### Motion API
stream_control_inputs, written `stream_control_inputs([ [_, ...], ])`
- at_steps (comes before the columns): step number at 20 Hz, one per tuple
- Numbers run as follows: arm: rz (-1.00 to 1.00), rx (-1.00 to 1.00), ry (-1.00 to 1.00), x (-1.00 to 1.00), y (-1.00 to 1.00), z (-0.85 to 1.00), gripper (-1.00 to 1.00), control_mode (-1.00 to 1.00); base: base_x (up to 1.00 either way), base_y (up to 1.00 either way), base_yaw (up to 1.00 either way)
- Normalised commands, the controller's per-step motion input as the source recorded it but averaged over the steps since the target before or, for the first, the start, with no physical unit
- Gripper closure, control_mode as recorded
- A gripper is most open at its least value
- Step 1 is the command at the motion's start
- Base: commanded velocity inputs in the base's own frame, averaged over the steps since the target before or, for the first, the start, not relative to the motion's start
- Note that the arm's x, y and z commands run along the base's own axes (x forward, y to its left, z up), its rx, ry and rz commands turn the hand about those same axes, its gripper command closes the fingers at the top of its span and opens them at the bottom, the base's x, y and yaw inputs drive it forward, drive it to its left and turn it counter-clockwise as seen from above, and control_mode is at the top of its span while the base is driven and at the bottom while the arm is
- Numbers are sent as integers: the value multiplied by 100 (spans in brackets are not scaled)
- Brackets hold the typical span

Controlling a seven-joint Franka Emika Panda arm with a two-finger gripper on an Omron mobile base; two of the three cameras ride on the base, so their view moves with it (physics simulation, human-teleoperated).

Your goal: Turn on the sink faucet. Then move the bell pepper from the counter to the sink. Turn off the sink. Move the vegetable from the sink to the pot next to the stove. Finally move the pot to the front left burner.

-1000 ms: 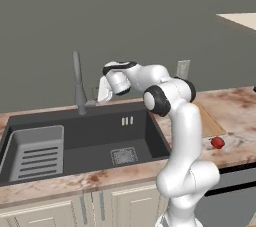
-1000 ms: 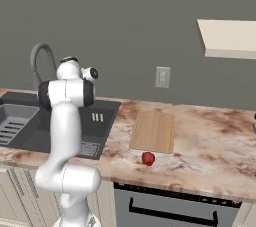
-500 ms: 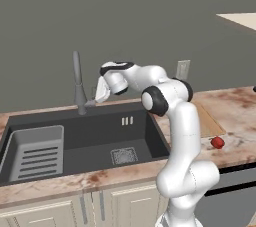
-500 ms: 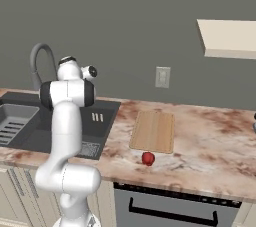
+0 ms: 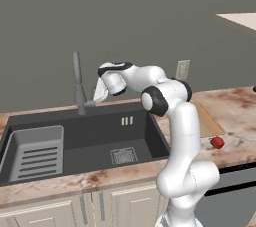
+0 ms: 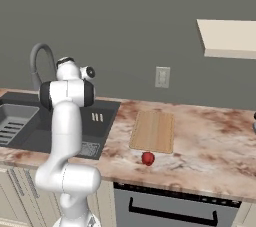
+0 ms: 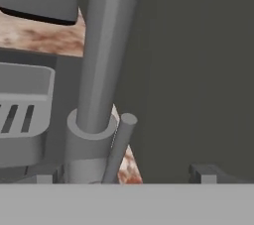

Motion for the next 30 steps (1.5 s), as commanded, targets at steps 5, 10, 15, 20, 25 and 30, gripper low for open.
stream_control_inputs([
  [5, 0, 2, 0, 0, 9, -2, -100, -100, 0, 0, 0],
  [10, 1, 3, 0, 0, 4, 0, -100, -100, 0, 0, 0],
  [15, 0, 1, 0, 0, 10, -1, -100, -100, 0, 0, 0],
  [20, 0, 0, 1, 2, 25, -6, 100, -100, 0, 0, 0],
  [25, 0, 0, 1, 12, 31, -8, 100, -100, 0, 0, 0],
  [30, 0, 0, 0, 1, 7, -3, 100, -100, 0, 0, 0],
])
